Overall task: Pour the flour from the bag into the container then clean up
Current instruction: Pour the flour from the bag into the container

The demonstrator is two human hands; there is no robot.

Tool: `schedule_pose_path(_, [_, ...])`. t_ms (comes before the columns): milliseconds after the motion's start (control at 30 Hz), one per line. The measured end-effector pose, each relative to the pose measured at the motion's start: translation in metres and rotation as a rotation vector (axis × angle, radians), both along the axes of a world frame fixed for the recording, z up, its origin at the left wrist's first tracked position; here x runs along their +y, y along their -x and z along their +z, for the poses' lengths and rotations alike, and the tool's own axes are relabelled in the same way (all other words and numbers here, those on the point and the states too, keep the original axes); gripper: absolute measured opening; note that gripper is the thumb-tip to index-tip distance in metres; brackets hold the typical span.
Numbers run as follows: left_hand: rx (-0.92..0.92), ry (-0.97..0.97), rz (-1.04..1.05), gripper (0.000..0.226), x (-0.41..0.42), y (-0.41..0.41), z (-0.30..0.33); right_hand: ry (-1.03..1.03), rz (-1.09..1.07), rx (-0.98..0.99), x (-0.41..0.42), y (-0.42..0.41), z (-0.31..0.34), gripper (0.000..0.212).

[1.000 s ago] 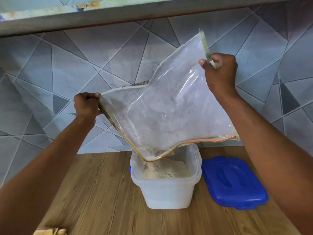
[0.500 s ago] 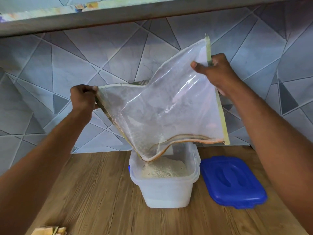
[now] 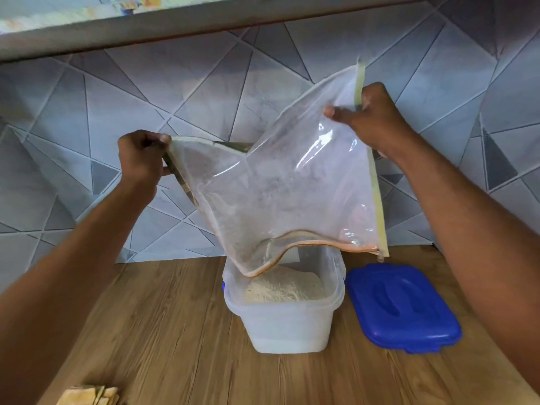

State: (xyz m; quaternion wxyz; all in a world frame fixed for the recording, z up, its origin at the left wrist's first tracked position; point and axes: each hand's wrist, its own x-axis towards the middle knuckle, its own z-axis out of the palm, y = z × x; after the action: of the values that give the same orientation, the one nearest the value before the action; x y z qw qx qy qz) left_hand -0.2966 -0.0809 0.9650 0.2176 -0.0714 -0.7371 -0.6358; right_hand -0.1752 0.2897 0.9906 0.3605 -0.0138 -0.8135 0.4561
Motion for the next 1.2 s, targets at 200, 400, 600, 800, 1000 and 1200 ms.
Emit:
schedule_pose_path(200, [-0.009, 0.003, 0.027, 0.022, -0.001, -0.002, 0.002, 0.009, -0.016, 0.025, -0.003, -0.001, 0.004, 0.049])
schedule_pose_path(400, [-0.039, 0.009, 0.018, 0.026, -0.009, -0.006, 0.001, 0.022, 0.027, 0.042, -0.006, 0.003, 0.007, 0.047])
schedule_pose_path(600, [0.184, 0.24, 0.215, 0.046, -0.002, -0.022, -0.033, 0.053, 0.032, 0.036, -0.024, 0.009, -0.006, 0.043])
schedule_pose_path(800, [0.638, 0.628, 0.182, 0.088, 0.027, -0.062, -0.052, 0.09, 0.1, 0.023, -0.045, 0.014, -0.006, 0.041])
schedule_pose_path(1000, [0.405, 0.595, 0.056, 0.069, 0.03, -0.064, -0.065, 0.133, 0.156, 0.063, -0.059, 0.016, -0.001, 0.052])
schedule_pose_path(1200, [0.284, 0.587, -0.126, 0.071, 0.032, -0.07, -0.068, 0.144, 0.161, 0.053, -0.065, 0.019, -0.001, 0.046])
